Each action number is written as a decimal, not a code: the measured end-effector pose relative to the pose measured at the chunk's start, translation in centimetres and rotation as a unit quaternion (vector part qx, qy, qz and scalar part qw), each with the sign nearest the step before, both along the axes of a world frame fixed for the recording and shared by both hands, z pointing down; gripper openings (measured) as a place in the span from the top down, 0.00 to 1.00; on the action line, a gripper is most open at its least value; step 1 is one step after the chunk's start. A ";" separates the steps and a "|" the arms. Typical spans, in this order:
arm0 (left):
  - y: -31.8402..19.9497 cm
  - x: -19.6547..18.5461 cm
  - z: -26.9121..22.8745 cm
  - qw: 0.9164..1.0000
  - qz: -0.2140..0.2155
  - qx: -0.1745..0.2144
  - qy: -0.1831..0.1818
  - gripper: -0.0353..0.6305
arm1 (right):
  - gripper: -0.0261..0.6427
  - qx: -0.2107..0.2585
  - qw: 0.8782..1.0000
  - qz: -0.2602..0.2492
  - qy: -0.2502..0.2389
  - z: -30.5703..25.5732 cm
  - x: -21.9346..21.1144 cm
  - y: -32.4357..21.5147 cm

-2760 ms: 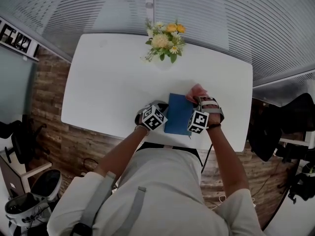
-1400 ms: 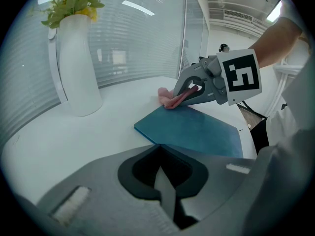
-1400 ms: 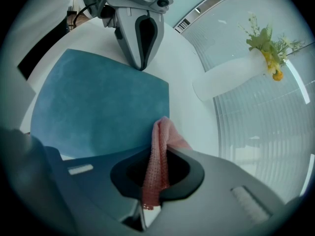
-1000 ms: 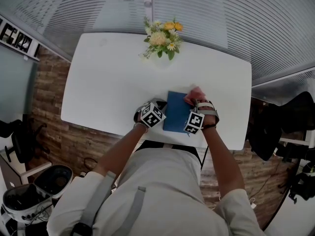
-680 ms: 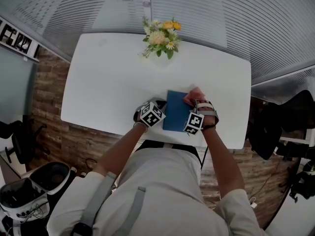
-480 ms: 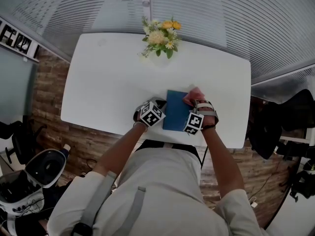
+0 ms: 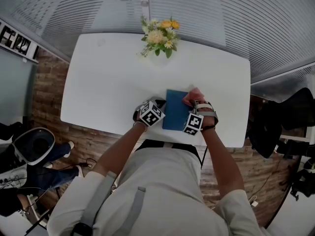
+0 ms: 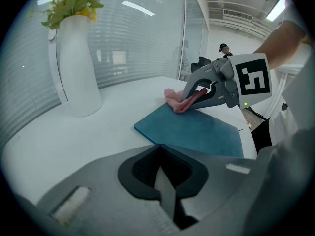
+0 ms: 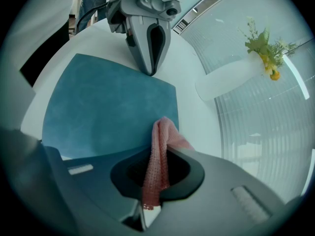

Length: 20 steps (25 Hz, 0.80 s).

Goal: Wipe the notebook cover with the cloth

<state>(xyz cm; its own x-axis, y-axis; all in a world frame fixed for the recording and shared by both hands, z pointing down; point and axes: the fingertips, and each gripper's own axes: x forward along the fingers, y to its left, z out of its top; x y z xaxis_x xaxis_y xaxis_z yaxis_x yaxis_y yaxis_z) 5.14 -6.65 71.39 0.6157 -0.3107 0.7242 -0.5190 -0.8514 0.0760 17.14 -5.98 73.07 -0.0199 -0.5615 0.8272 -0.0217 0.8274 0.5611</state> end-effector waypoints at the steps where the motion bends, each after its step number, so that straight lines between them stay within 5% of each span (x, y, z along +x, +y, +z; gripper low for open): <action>1: 0.0 0.0 0.0 1.000 0.000 0.000 0.000 0.94 | 0.96 -0.001 1.000 0.000 -0.003 0.0 -0.1 0.1; 20: 0.0 0.0 -0.1 1.000 0.001 0.001 0.000 0.94 | 0.96 -0.006 1.000 0.006 -0.009 -0.8 -0.4 1.4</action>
<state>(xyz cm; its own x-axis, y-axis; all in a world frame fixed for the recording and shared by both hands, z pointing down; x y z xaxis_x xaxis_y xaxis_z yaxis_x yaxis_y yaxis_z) 5.15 -6.61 71.27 0.6166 -0.3112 0.7231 -0.5179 -0.8522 0.0748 16.78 -4.56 72.27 -0.0292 -0.5513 0.8338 -0.0419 0.8341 0.5500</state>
